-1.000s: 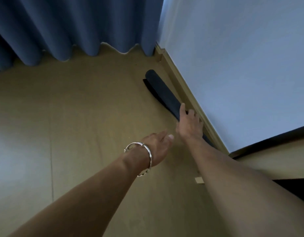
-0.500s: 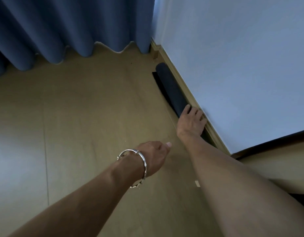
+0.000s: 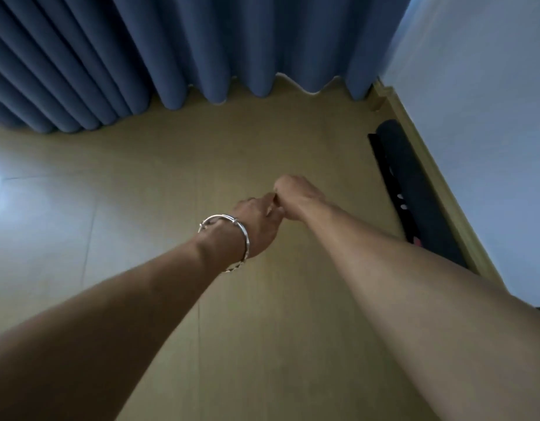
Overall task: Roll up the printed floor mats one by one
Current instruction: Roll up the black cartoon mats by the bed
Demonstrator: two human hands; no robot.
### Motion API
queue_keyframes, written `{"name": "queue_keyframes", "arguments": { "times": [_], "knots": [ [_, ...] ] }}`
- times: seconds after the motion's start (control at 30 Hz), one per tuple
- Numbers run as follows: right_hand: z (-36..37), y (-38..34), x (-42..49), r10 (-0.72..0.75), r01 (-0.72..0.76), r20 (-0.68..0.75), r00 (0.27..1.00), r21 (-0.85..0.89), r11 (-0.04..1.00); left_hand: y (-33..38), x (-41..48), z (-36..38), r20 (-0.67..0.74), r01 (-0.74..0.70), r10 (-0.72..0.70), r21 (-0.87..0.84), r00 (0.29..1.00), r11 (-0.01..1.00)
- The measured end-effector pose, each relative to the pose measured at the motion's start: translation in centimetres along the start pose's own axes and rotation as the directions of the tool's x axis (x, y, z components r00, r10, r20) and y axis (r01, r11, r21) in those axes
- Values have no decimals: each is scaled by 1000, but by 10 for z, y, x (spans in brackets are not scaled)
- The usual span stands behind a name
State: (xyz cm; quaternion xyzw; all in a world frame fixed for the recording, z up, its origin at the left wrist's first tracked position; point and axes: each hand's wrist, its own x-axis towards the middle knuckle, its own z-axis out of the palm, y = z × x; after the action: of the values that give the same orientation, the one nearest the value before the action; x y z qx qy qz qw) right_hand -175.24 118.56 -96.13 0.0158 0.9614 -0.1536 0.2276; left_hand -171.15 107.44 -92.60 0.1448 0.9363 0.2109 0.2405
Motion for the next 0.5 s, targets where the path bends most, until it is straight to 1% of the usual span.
{"name": "queue_keyframes", "arguments": {
  "times": [0.1, 0.17, 0.2, 0.3, 0.4, 0.5],
  "knots": [
    [-13, -45, 4, -73, 74, 83, 994, -9, 997, -50, -16, -41, -9, 35, -34, 123, 999, 992],
    [-41, -63, 3, -97, 101, 125, 987, -26, 995, -72, -21, -84, -4, 53, -54, 211, 999, 976],
    [-61, -69, 0, -100, 102, 121, 988, -16, 995, -79, -21, -107, -5, 60, -60, 241, 998, 969],
    [-118, -81, -10, -51, 49, 32, 998, 50, 998, -88, -12, -174, -59, 59, -44, 282, 997, 958],
    [-154, -97, -21, 16, -13, -39, 999, 74, 997, -88, 0, -214, -106, 20, 8, 264, 994, 964],
    [-171, -117, -33, 47, -42, -61, 997, 78, 996, -77, 16, -229, -54, -112, 131, 271, 990, 956]
  ]
}}
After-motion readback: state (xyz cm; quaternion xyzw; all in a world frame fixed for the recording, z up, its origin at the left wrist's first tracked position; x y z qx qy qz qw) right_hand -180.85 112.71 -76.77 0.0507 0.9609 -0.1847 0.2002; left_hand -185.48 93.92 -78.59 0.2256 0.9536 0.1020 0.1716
